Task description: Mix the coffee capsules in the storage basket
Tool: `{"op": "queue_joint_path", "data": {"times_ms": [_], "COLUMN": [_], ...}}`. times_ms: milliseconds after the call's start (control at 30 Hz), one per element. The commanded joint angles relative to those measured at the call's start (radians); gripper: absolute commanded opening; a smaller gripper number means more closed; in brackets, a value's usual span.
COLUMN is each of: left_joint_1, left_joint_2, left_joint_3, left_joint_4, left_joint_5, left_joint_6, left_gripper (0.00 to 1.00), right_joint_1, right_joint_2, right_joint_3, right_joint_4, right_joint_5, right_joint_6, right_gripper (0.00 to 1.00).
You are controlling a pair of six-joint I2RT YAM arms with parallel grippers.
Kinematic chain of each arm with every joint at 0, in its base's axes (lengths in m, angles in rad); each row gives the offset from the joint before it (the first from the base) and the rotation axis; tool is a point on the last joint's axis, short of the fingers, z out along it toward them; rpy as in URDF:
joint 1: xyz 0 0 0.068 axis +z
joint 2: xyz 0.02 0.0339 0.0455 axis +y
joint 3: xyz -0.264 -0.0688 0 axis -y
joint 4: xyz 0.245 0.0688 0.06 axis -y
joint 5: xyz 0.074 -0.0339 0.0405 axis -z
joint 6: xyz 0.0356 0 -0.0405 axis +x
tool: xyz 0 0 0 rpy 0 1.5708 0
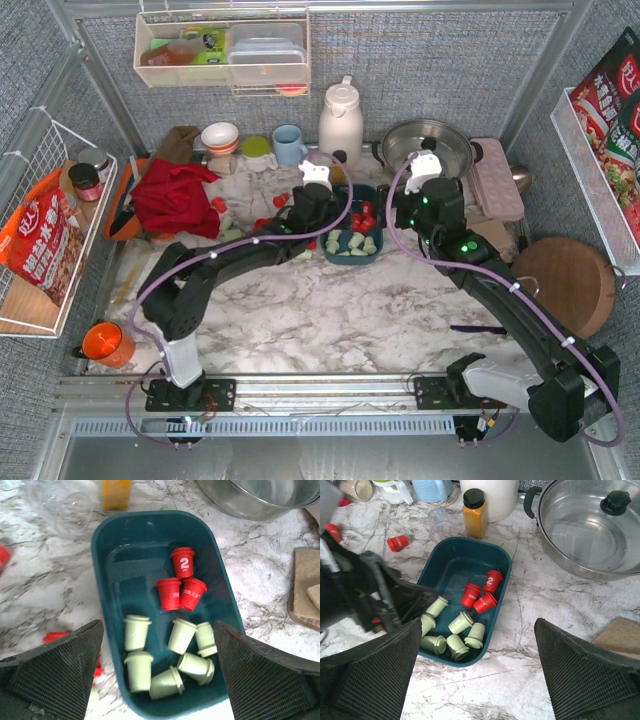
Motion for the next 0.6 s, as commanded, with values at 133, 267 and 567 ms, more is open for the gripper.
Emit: {"op": "queue_joint_path", "data": {"times_ms": [133,267,567], "left_joint_1": [-0.01,-0.009,-0.01], "left_joint_2": [-0.221,-0.297,-0.301], "left_joint_3": [-0.201,-0.299,-0.383], "left_joint_4": [-0.081,-0.138,-0.145], "left_joint_5": [-0.156,-0.216,-0.246], "left_joint_6": [-0.024,-0.044,-0.058], "left_gripper": [0.99,0.99,0.99], "right_joint_1": [-0.001,-0.001,-0.001], "right_joint_2": [-0.014,-0.02,-0.048], "right_joint_3": [0.001,0.001,-0.027], "right_joint_4": [0.017,0.017,-0.003], "right_joint_5": [0.011,-0.001,-0.007], "right_joint_6": [-0.006,0.009,0.029], "right_gripper": [0.99,0.99,0.99]}}
